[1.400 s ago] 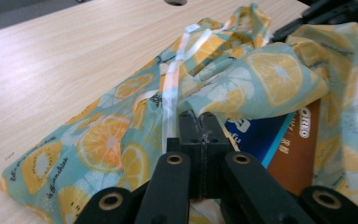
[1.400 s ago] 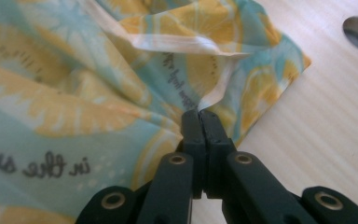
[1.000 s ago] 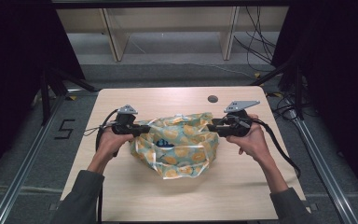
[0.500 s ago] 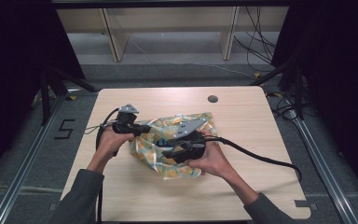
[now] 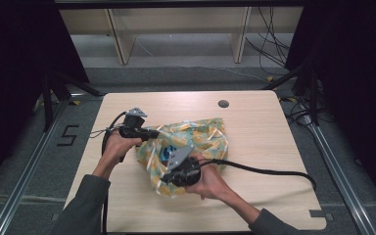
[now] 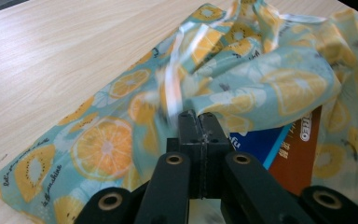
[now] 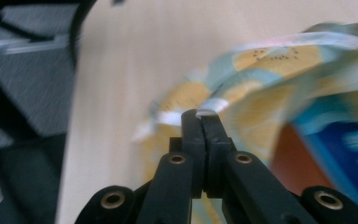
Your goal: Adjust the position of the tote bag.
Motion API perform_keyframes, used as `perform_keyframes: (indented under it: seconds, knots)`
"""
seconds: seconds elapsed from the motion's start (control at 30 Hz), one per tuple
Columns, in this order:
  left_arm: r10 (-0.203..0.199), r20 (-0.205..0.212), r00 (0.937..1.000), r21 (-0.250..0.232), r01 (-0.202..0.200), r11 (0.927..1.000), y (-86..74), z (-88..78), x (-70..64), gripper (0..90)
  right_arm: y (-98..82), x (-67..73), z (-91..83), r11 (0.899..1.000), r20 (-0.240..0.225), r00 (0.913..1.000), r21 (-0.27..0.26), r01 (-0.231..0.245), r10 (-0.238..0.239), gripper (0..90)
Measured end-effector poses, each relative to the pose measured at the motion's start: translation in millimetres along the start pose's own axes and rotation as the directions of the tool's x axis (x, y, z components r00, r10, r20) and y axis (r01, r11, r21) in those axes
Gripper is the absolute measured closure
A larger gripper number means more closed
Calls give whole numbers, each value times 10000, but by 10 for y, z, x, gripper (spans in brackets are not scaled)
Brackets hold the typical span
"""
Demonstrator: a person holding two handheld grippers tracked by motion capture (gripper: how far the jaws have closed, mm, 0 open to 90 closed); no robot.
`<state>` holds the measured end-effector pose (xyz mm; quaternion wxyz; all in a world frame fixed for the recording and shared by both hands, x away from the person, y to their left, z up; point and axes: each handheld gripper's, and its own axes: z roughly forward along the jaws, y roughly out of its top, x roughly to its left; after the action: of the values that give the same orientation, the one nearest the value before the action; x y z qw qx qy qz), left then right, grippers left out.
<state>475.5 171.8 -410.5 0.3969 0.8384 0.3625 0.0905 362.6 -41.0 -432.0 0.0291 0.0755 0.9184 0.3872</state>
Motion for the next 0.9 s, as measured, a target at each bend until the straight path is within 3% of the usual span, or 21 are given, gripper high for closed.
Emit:
perform_keyframes:
  seconds: [0.13, 0.17, 0.27, 0.33, 0.37, 0.4, 0.43, 0.5, 0.53, 0.63, 0.7, 0.73, 0.77, 0.8, 0.83, 0.87, 0.9]
  knots:
    - [-516, -384, 9979, -207, 509, 9985, 25, 71, 102, 895, -158, 209, 214, 9951, -345, 9967, 632, 757, -736, 900]
    - [-626, -681, 9957, -134, 618, 9980, 18, 86, 143, 895, -213, 290, 277, 9955, -510, 9987, 949, 67, -18, 900]
    - [-1034, -969, 9899, 92, 1048, 9945, -57, 141, 291, 895, -319, 389, 437, 9863, -919, 9955, 1610, 361, -215, 900]
    - [-1322, -898, 9871, 64, 1334, 9910, -105, 177, 367, 895, -351, 417, 474, 9844, -1117, 9931, 1672, 552, -367, 900]
    - [-1475, -805, 9858, 33, 1482, 9890, -122, 190, 387, 894, -355, 442, 448, 9833, -1067, 9943, 1813, 139, 56, 900]
    - [-1658, -759, 9832, -53, 1658, 9861, -132, 201, 388, 894, -348, 404, 420, 9862, -1023, 9946, 1616, 346, -181, 900]
    - [-1537, -749, 9853, -8, 1541, 9881, -133, 200, 386, 894, -330, 404, 359, 9900, -969, 9952, 1413, -20, 158, 877]
    - [-1395, -701, 9877, -7, 1397, 9902, -126, 188, 366, 894, -265, 381, 176, 9929, -617, 9979, 1185, -96, 170, 804]
    - [-1379, -693, 9880, 15, 1383, 9904, -120, 178, 355, 894, -217, 348, 63, 9956, -325, 9994, 933, 125, -95, 746]
    - [-1292, -655, 9895, 18, 1296, 9916, -104, 152, 338, 893, -58, 225, -348, 10000, 824, 9966, -77, -41, 47, 644]
    - [-1261, -651, 9899, -15, 1263, 9920, -94, 130, 321, 891, 1, 98, -600, 9960, 1687, 9843, -799, -388, 518, 601]
    - [-1214, -618, 9907, -29, 1214, 9926, -89, 115, 309, 891, 6, 17, -702, 9931, 2279, 9703, -1009, -595, 812, 577]
    - [-1149, -595, 9916, -5, 1150, 9934, -85, 107, 306, 891, -9, -100, -792, 9933, 3237, 9408, -870, -763, 1006, 541]
    - [-1148, -588, 9916, -55, 1147, 9934, -82, 100, 296, 890, -33, -172, -824, 9912, 3758, 9181, -866, -1006, 1260, 520]
    - [-1181, -576, 9913, -87, 1178, 9930, -80, 95, 284, 890, -81, -273, -856, 9843, 4225, 8894, -1017, -1445, 1742, 505]
    - [-1111, -579, 9921, -53, 1109, 9938, -75, 89, 282, 889, -134, -377, -872, 9759, 4170, 8824, -1077, -1899, 2178, 483]
    - [-1083, -552, 9926, -42, 1083, 9941, -70, 89, 277, 889, -186, -448, -864, 9611, 3909, 8780, -1154, -2511, 2763, 471]
